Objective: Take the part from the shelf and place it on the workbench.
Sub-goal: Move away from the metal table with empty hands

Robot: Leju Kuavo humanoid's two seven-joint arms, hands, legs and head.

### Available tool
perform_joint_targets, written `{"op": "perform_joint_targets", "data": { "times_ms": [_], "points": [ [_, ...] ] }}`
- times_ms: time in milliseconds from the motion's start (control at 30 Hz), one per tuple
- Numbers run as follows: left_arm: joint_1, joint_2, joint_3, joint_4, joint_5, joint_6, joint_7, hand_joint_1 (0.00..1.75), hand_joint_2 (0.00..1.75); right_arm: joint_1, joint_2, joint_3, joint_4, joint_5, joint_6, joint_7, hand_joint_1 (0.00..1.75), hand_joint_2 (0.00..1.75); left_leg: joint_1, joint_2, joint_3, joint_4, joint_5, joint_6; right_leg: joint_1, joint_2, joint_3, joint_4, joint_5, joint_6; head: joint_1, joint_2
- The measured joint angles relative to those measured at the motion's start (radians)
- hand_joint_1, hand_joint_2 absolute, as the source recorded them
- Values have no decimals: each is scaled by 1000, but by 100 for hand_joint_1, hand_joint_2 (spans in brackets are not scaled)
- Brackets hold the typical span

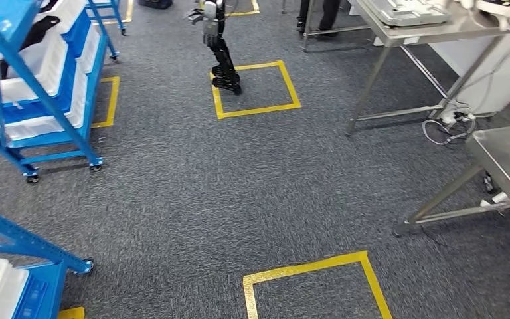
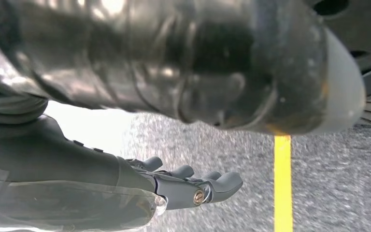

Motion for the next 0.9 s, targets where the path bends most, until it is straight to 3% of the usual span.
{"op": "perform_joint_targets", "data": {
  "times_ms": [67, 100, 167, 233, 300, 367, 400, 433, 500, 567, 600, 667, 733, 800, 867, 900],
  "points": [
    [-1, -1, 0, 0, 0, 0, 0, 0, 0, 1, -1, -2, 0, 2, 0, 0, 0, 0, 1, -21, -7, 5, 0, -10, -1, 40, 31, -77, 24, -4, 0, 0],
    [-1, -1, 0, 0, 0, 0, 0, 0, 0, -1, -1, -2, 0, 4, 0, 0, 0, 0, 2, -31, -11, 6, 1, -17, 1, 45, 33, -84, 21, -7, 0, 0],
    [2, -1, 0, 0, 0, 1, 0, 0, 0, -5, -1, -2, 0, 6, -1, 1, 0, 0, 5, -43, -18, 6, 3, -30, 0, 21, 36, -93, 27, -17, 0, 0],
    [3, 0, 0, 0, 1, 1, 0, 0, 0, -4, -1, -2, 0, 7, -1, 1, 0, 0, 3, -4, -38, 46, -25, -39, -3, -8, 42, -105, 32, -30, -2, 0],
    [0, -1, 0, 0, 2, 1, 1, 0, 0, -1, -1, -2, 1, 9, -1, 2, 0, 0, 4, 50, -91, 160, -91, -45, 1, -39, 43, -109, 33, -39, -3, 0],
    [0, -1, 0, 0, 2, 1, 2, 0, 0, 0, -1, -2, 1, 13, -2, 2, 0, 0, 6, 68, -142, 270, -133, -50, 5, -71, 43, -109, 30, -42, -3, 0],
    [2, -1, 0, 0, 3, 1, 2, 0, 0, 0, -1, -2, 1, 15, -2, 3, 0, 0, 6, 71, -144, 280, -128, -52, 6, -85, 43, -109, 29, -42, -3, 0],
    [3, -1, 0, 0, 3, 0, 3, 0, 0, -1, 0, -2, 1, 17, -3, 3, 0, 0, 6, 76, -125, 248, -104, -52, 7, -98, 45, -108, 27, -41, -3, 0],
    [4, 0, 0, 0, 3, 0, 3, 0, 0, -3, 1, -2, 1, 21, -4, 4, 0, 0, 3, 109, -49, 108, -43, -45, 9, -120, 51, -106, 22, -36, -3, 0],
    [2, 0, 0, 0, 3, 1, 3, 0, 0, -5, 2, -2, 1, 24, -4, 5, 0, 0, -3, 138, 3, 13, -14, -34, 13, -137, 56, -104, 16, -26, -3, 0],
    [2, 0, 0, 0, 3, 1, 3, 0, 0, -7, 2, -2, 1, 25, -4, 6, 0, 0, -6, 141, 7, 1, -15, -29, 15, -144, 59, -104, 14, -22, -3, 0],
    [5, 0, 0, 0, 3, 2, 3, 0, 0, -12, 3, -2, 0, 26, -3, 8, 0, 0, -5, 121, 5, -3, -10, -19, 13, -154, 63, -104, 10, -12, -3, 0],
    [5, 0, 0, 0, 2, 3, 3, 0, 0, -13, 4, -2, 0, 27, -2, 9, 0, 0, 1, 103, 9, -12, -3, -6, 10, -120, 53, -70, -18, -1, -3, 0],
    [2, 0, 0, 0, 2, 3, 2, 0, 0, -11, 4, -2, 0, 28, -2, 10, 0, 0, 3, 84, 10, -16, 2, 2, 7, -68, 3, 41, -81, 4, -2, 0],
    [0, 0, 0, 0, 1, 4, 2, 0, 0, -9, 4, -2, 0, 29, -2, 10, 0, 0, 2, 62, 8, -14, 3, 4, 5, -50, -59, 161, -125, 6, -2, 0],
    [1, 0, 0, 0, 1, 4, 2, 0, 0, -9, 4, -2, 0, 30, -2, 10, 0, 0, 2, 49, 8, -12, 2, 4, 4, -48, -72, 179, -118, 7, -2, 0]
  ]
}}
